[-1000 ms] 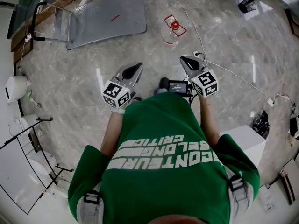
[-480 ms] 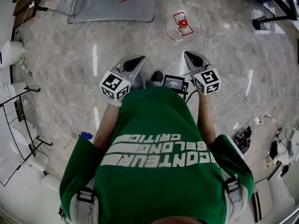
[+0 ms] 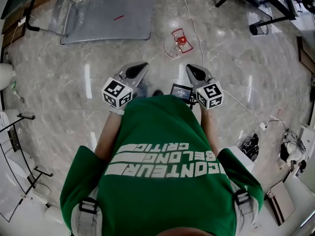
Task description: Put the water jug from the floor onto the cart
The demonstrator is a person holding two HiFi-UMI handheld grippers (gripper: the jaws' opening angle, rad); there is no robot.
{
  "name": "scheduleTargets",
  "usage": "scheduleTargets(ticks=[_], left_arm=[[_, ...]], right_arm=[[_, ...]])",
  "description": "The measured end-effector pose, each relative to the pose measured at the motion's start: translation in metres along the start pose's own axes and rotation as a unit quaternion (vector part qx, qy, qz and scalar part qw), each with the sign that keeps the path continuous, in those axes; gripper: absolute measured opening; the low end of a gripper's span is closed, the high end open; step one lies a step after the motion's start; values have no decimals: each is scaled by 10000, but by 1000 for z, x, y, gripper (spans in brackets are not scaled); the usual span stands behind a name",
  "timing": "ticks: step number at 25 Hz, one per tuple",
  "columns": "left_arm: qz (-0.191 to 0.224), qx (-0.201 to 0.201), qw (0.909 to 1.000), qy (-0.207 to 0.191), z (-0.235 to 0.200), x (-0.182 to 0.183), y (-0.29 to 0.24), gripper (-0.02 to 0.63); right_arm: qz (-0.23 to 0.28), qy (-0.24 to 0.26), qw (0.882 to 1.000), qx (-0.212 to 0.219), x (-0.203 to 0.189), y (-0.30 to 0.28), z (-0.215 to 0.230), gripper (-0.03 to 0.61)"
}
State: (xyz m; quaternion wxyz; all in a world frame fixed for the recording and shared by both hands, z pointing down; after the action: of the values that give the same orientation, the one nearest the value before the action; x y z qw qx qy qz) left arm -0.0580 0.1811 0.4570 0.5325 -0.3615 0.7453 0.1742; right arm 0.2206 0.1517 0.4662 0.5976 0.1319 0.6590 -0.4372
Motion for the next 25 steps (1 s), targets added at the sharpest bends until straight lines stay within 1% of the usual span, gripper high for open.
scheduleTargets(ticks=[2,6,13,16,19,25], left_arm=[[82,-156,9998,-53,-12,11,-9,9],[111,-396,9991,-124,-37,25,-15,9],[138,-598,9981,72,-65,27,-6,9],[94,-656,9977,127,-74,24,0,9],[86,-708,9974,101,-87,24,2,8],[102,-717,9971,228,-103,16,9,9]], right_arm=[[-86,9,9999,-112,5,-7,3,-9],[-123,68,9997,-221,20,-28,4,-9],[-238,248,9987,-370,41,-57,-4,-9],[-310,232,9984,-404,38,-65,-15,-9],[-382,210,9980,-453,33,-72,-25,-9],[-747,513,9937,-664,25,-74,-36,-9]])
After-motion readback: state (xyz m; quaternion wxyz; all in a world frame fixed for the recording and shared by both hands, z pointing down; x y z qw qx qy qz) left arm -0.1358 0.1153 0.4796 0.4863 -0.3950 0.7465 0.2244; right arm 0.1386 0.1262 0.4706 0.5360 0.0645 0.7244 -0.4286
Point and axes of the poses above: the fingertips, and each gripper's own axes: y backward along the fingers, z to its right, x out of its top, the point moved 9 cm from there along y, backward along the fingers, and after that the axes turned 6 degrees about z, right-handed, at the moved point
